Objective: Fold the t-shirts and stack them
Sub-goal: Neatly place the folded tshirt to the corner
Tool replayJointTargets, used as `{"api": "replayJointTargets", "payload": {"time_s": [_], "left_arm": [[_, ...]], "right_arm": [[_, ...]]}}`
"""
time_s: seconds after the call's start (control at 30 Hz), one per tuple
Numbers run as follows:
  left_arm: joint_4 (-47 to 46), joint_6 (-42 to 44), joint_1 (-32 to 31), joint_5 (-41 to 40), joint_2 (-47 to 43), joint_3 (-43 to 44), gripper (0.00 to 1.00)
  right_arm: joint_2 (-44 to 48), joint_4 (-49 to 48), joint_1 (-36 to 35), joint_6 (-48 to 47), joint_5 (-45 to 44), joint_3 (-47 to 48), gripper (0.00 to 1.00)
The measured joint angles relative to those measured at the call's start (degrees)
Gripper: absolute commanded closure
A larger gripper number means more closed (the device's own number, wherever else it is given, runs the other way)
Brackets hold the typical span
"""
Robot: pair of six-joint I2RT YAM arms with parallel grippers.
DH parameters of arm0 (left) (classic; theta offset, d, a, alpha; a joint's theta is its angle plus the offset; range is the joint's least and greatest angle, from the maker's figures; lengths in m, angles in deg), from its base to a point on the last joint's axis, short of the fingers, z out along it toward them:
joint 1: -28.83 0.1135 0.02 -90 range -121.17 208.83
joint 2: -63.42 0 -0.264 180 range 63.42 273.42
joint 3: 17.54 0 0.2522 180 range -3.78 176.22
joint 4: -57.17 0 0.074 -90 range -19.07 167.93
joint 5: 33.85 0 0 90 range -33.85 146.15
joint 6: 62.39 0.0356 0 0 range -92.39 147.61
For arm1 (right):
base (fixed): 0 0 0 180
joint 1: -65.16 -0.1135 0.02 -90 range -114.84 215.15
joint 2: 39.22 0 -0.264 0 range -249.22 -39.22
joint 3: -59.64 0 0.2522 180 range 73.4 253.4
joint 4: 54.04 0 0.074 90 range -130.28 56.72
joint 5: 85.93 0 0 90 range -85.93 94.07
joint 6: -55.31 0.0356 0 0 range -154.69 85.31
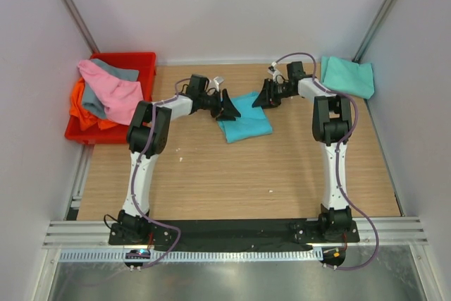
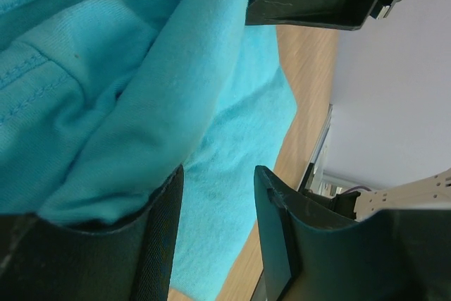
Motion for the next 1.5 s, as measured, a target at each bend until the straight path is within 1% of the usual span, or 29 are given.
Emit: {"api": "replayJointTargets", "payload": {"time_s": [0.03,0.07,0.1,0.13,0.27,0.37,0.6,0.7,0.77,0.87,1.0,1.17,1.37,1.5], "left_arm": [[0.2,0.3,0.0,-0.1,0.0,0.0,0.53],[0.5,0.6,0.0,-0.1,-0.1,0.0,0.53],[0.8,1.0,0.1,-0.2,-0.2,0.0,0.53],[1.2,1.3,0.2,-0.4,-0.5,0.0,0.53],[4.2,4.1,1.0,-1.5,-2.9,-0.4,0.53],[7.5,7.6,2.8,-2.6,-6.3,-0.5,0.53],[12.5,14.7,10.9,-3.5,-16.0,-0.6,0.55],[13.1,16.5,14.4,-3.1,-19.4,-2.9,0.57],[13.6,17.6,15.5,-3.1,-20.7,-5.1,0.57],[15.1,19.4,15.5,-3.0,-21.6,-8.7,0.58],[17.4,20.9,14.8,-2.7,-21.6,-10.6,0.58],[17.9,21.8,14.6,-2.1,-22.8,-11.3,0.58],[17.5,22.1,14.6,-1.8,-26.1,-12.7,0.58],[17.3,22.1,14.6,-1.8,-27.6,-14.5,0.58]], "right_arm": [[0.0,0.3,-0.1,-0.4,-1.2,0.1,0.81],[0.0,0.9,-0.2,-0.6,-2.6,0.1,0.86],[0.0,1.6,-0.3,-0.5,-3.3,0.1,0.97],[0.0,2.2,-0.5,-0.9,-4.3,0.1,0.99],[1.5,2.8,-1.2,-2.1,-7.2,-0.8,0.98],[4.0,3.7,-1.8,-4.5,-11.3,-2.8,0.99],[12.8,6.8,-2.7,-12.8,-25.5,-8.7,0.99],[16.1,7.6,-2.5,-15.6,-30.8,-9.5,0.99],[17.9,7.7,-2.3,-17.2,-34.3,-9.5,0.99],[20.1,7.6,-1.8,-19.3,-38.8,-9.5,0.99],[21.7,7.5,-0.3,-20.8,-42.9,-9.4,0.99],[21.8,7.4,4.4,-21.6,-46.1,-7.7,0.98],[21.0,7.4,11.0,-22.9,-49.5,-0.8,0.99],[18.0,6.9,12.3,-23.9,-52.0,5.4,0.99]]}}
